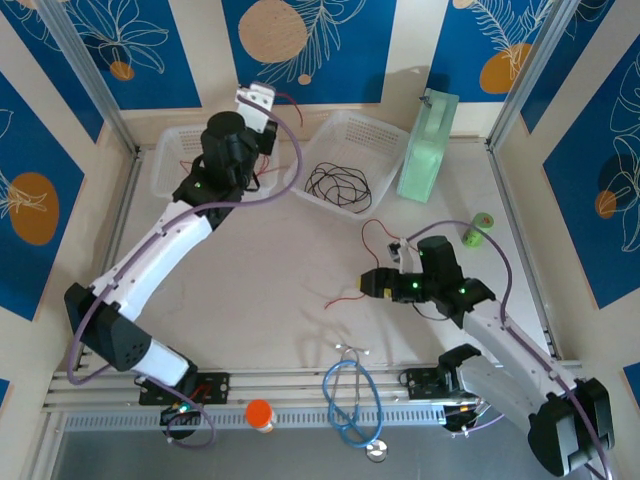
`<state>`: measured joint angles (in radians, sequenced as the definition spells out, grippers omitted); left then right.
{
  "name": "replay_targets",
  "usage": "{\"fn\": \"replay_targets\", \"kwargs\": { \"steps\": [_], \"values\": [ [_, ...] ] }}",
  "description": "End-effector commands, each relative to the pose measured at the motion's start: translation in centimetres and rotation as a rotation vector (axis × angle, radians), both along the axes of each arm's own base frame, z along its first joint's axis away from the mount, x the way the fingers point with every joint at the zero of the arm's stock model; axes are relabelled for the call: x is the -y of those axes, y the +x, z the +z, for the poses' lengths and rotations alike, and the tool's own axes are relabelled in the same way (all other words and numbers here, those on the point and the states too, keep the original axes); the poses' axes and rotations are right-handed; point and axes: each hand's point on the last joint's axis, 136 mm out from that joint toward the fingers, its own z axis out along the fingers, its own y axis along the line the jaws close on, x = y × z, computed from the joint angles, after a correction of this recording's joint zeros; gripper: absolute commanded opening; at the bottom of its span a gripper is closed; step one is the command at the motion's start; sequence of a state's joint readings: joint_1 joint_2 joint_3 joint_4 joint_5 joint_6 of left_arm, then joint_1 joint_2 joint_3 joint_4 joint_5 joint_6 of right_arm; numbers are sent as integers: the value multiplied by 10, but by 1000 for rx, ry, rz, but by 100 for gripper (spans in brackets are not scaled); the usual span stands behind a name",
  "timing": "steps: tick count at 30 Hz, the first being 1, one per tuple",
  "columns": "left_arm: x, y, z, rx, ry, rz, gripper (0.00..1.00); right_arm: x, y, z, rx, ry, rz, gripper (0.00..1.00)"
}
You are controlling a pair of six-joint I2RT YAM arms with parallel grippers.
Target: Untangle the cables
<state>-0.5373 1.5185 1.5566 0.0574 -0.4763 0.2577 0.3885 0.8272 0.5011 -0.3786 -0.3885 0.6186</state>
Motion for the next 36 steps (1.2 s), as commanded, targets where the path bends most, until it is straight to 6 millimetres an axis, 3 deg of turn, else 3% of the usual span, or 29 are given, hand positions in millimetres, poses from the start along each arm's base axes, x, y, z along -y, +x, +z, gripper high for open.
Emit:
{"fn": "replay_targets", "kwargs": {
  "steps": [1, 6, 11, 14, 17, 23, 26, 27, 29, 31, 34, 36],
  "values": [
    [-35, 27, 24, 122, -3, 145, 0, 12, -22, -14, -94, -33, -30, 75],
    [-71, 75, 4, 123, 34, 282, 0, 19, -42, -22, -162, -10, -73, 73],
    [-86, 110, -18, 100, 61, 327, 0, 20, -53, -30, -217, 8, -90, 72],
    [-93, 128, -42, 58, 96, 363, 0, 22, -55, -35, -241, -2, -103, 72],
    [-106, 142, -86, -24, 119, 422, 0, 25, -55, -35, -249, -20, -121, 71],
    [-136, 157, -203, -341, 42, 485, 4, 29, -46, -22, -233, -45, -151, 72],
    [-143, 157, -247, -549, -55, 478, 20, 29, -42, -14, -230, -56, -149, 72],
    [-145, 155, -258, -621, -90, 479, 33, 30, -40, -12, -229, -64, -154, 72],
    [-144, 150, -275, -742, -154, 467, 48, 30, -36, -5, -216, -70, -155, 72],
    [-139, 143, -281, -818, -199, 445, 63, 30, -31, 3, -196, -73, -156, 72],
    [-136, 130, -279, -865, -228, 438, 99, 30, -22, 18, -160, -74, -154, 72],
    [-134, 123, -267, -864, -237, 423, 100, 31, -17, 27, -143, -84, -150, 72]
  ]
}}
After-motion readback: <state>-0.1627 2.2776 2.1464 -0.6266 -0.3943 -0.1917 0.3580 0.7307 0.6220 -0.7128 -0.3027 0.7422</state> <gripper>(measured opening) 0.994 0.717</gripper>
